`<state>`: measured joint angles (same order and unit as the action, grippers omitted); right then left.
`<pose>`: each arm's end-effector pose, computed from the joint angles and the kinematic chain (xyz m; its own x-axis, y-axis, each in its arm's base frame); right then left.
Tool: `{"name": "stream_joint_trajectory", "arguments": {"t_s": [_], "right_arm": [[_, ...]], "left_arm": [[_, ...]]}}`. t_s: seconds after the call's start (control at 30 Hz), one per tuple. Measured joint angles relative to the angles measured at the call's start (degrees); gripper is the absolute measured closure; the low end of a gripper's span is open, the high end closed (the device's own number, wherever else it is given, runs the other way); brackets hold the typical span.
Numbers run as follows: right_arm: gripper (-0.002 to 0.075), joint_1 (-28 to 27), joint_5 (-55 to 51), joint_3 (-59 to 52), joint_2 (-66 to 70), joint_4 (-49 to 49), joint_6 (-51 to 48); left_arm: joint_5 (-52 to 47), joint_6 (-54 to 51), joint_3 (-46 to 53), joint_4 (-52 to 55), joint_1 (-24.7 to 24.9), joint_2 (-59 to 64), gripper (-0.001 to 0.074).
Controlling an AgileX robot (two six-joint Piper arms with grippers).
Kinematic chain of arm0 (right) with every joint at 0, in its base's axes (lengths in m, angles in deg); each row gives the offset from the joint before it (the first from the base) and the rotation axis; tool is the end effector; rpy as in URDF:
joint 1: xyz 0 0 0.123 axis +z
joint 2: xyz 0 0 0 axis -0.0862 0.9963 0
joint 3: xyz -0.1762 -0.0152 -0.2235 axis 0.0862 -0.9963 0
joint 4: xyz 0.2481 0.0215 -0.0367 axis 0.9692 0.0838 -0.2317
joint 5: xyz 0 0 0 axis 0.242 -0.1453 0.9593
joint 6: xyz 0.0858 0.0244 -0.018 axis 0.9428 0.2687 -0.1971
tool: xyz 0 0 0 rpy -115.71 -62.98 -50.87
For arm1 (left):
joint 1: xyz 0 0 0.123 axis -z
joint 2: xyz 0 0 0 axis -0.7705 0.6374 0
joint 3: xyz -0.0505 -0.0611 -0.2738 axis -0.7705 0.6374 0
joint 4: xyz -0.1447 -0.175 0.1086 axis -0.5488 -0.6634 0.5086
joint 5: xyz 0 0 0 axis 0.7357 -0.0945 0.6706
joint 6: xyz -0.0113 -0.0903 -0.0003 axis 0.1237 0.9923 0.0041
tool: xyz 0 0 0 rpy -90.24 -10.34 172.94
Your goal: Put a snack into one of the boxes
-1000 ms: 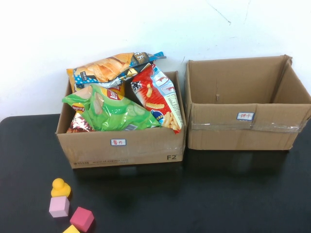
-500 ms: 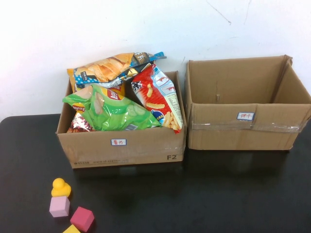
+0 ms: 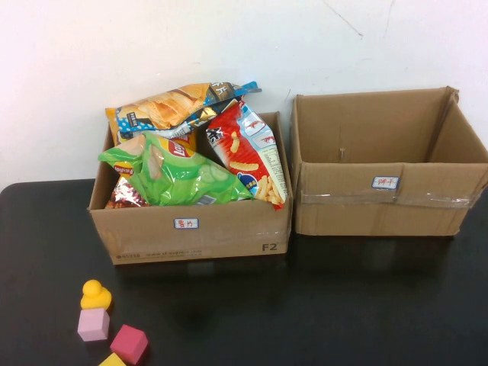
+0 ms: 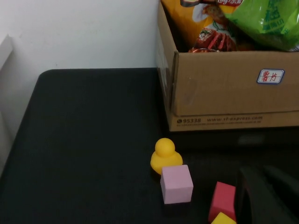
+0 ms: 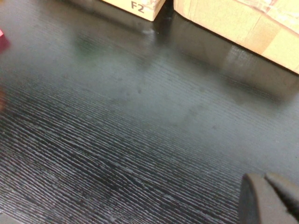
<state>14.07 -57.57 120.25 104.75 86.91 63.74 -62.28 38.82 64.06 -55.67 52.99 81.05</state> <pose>0.1332 0.0539 0.3186 -0.5933 -0.3702 -0.7148 -0.4791 0.8760 -0.0561 0.0536 -0.0048 0.1770 -0.2523 -0.0854 -0.9639 0.0453 0.9940 -0.0999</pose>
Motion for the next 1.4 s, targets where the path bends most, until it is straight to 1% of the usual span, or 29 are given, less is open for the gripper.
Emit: {"name": "stream_joint_trajectory", "arguments": {"t_s": [0.27,1.0,1.17,1.27,1.4], "right_arm": [[0.0727,0.0,0.0,0.0,0.0,0.3,0.0],[0.0727,0.0,0.0,0.0,0.0,0.9,0.0],[0.0727,0.0,0.6,0.0,0.0,-1.2,-3.9],[0.0727,-2.5,4.5,-1.5,-2.6,-1.6,-5.8],[0.0727,-9.7,15.2,-9.2,-10.0,-1.1,-6.0]], "left_arm": [[-0.2,0.0,0.0,0.0,-0.9,0.0,0.0736],[-0.3,0.0,0.0,0.0,-1.0,0.0,0.0736],[-0.3,0.0,-0.1,0.0,-1.0,0.0,0.0736],[-0.4,0.0,-0.1,0.0,-1.0,0.0,0.0736],[-0.4,0.0,-0.1,0.0,-1.0,0.0,0.0736]]}}
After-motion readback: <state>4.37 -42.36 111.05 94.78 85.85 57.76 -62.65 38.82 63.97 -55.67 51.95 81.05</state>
